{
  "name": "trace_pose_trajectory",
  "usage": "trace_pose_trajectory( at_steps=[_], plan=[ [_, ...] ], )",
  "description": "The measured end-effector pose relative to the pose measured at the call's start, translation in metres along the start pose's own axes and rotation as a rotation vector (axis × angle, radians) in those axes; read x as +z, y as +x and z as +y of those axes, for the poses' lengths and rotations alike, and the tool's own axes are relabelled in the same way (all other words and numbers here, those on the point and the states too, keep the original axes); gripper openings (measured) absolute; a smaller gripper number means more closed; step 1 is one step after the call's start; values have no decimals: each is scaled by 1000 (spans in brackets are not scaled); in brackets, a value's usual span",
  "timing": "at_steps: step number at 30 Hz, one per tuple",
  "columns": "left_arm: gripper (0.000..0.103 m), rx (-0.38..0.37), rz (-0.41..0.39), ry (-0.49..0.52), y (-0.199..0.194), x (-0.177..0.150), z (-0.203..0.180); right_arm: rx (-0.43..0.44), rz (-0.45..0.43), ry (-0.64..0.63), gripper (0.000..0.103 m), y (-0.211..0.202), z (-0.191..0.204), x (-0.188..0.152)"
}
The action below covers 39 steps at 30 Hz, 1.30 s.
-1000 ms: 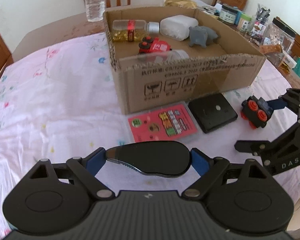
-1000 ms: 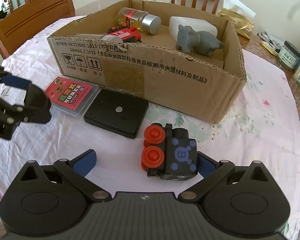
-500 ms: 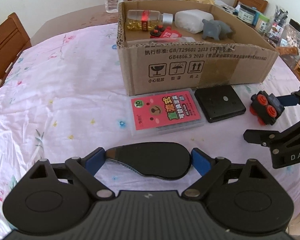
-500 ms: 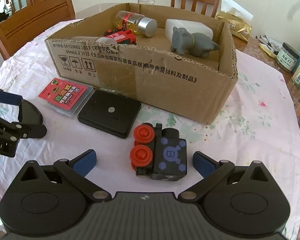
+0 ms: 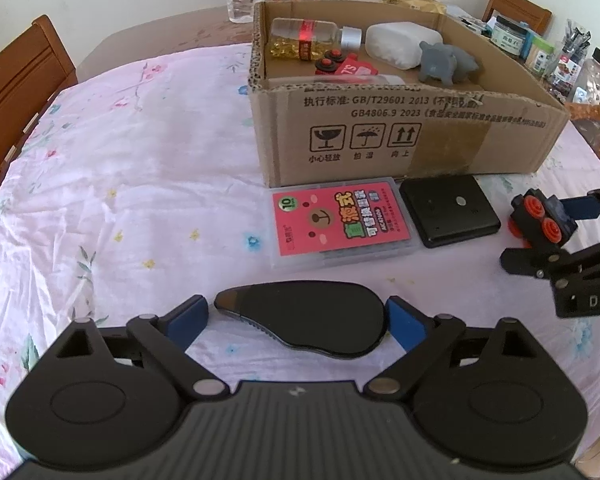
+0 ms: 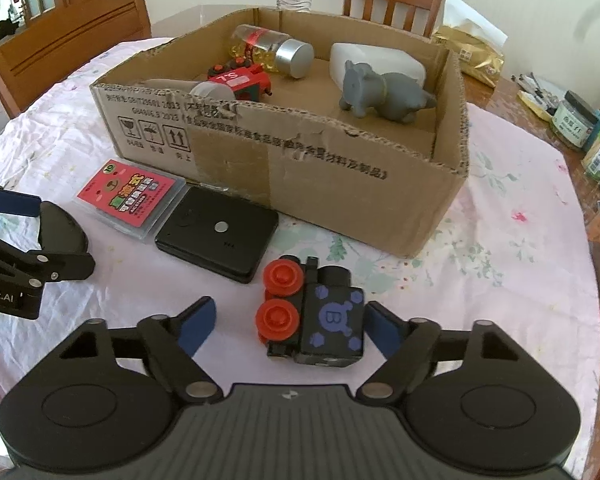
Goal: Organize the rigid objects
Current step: 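Close the right gripper on the blue-and-red block toy, then carry block toy into box with right gripper while left gripper carries black case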
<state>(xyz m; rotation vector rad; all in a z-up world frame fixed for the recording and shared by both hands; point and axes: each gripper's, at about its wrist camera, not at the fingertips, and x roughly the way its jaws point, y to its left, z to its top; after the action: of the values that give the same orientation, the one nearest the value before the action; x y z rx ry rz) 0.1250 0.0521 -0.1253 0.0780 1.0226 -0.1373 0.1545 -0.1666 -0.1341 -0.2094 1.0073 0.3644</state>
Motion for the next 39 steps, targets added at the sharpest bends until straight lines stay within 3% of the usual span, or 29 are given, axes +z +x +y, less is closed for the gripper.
trace_pose_trajectory(
  at_steps=[12, 14, 27, 39],
  plan=[
    [95, 4, 22, 3, 4, 3, 0, -22, 13, 34, 56, -2, -6, 6],
    [89, -11, 18, 12, 4, 4, 0, -25, 18, 36, 56, -2, -6, 7],
    [89, -44, 30, 91, -19, 17, 1, -5, 43, -45, 55, -25, -6, 12],
    [89, -72, -49, 138, -61, 45, 5, 48, -100, -163, 55, -87, -8, 69]
  ],
)
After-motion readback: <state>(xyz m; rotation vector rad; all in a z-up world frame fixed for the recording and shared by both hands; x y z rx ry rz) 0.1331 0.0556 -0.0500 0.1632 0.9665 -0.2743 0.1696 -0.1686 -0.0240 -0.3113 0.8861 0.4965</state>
